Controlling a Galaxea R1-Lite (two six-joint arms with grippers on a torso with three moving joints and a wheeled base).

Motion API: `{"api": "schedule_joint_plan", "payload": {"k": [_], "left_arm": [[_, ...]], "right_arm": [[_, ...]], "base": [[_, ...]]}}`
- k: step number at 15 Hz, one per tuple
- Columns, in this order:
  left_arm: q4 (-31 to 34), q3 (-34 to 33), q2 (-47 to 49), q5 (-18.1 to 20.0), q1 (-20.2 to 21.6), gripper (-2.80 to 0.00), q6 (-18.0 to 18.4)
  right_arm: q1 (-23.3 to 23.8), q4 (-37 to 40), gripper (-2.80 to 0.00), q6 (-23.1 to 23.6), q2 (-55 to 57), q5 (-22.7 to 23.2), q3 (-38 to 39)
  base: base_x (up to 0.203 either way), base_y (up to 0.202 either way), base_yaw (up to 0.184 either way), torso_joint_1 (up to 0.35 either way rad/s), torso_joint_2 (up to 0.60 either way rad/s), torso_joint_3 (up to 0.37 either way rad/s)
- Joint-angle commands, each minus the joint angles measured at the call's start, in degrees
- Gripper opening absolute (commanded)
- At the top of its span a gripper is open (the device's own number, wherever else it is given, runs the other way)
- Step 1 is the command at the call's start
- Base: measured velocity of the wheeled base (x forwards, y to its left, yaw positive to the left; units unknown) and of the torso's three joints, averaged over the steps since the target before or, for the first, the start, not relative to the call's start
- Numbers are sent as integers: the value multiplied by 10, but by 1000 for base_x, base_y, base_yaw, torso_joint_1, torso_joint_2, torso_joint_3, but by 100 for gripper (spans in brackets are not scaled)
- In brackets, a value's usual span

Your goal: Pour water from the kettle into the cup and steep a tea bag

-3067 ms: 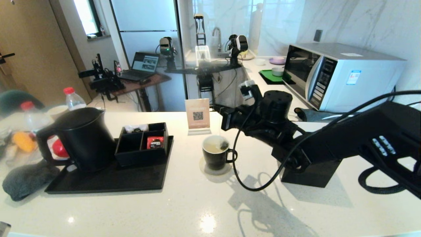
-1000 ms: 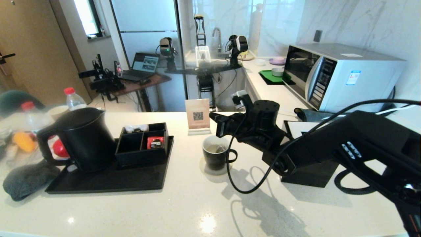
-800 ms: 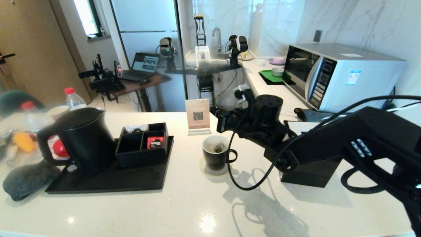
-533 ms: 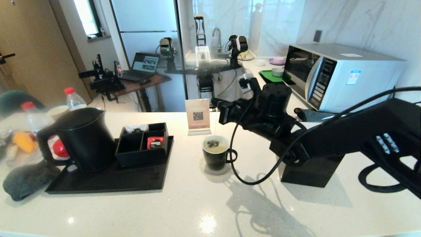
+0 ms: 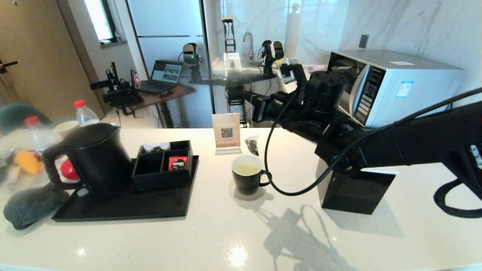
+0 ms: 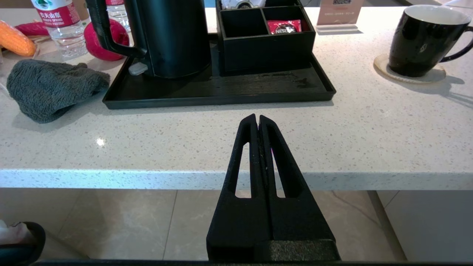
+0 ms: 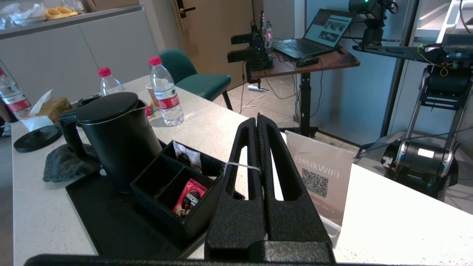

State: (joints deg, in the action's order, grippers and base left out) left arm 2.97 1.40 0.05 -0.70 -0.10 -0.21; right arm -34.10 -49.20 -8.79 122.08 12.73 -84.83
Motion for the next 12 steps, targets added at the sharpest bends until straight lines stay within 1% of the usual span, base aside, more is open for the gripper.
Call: {"api": "schedule_joint_plan", "payload": {"k": [1, 6, 12], "left_arm": [[0, 0, 0, -1, 0, -280, -1], [0, 0, 0, 0, 0, -280, -1], [-1, 0, 0, 0, 0, -280, -1]], "right_arm": [[0, -5, -280, 1, 3, 1, 10], [-9, -41, -280, 19, 17, 1, 78], [-20, -106, -280, 19, 31, 2, 166]], "base": [[0, 0, 0, 0, 0, 0], [0, 0, 0, 0, 0, 0], [0, 0, 0, 0, 0, 0]]}}
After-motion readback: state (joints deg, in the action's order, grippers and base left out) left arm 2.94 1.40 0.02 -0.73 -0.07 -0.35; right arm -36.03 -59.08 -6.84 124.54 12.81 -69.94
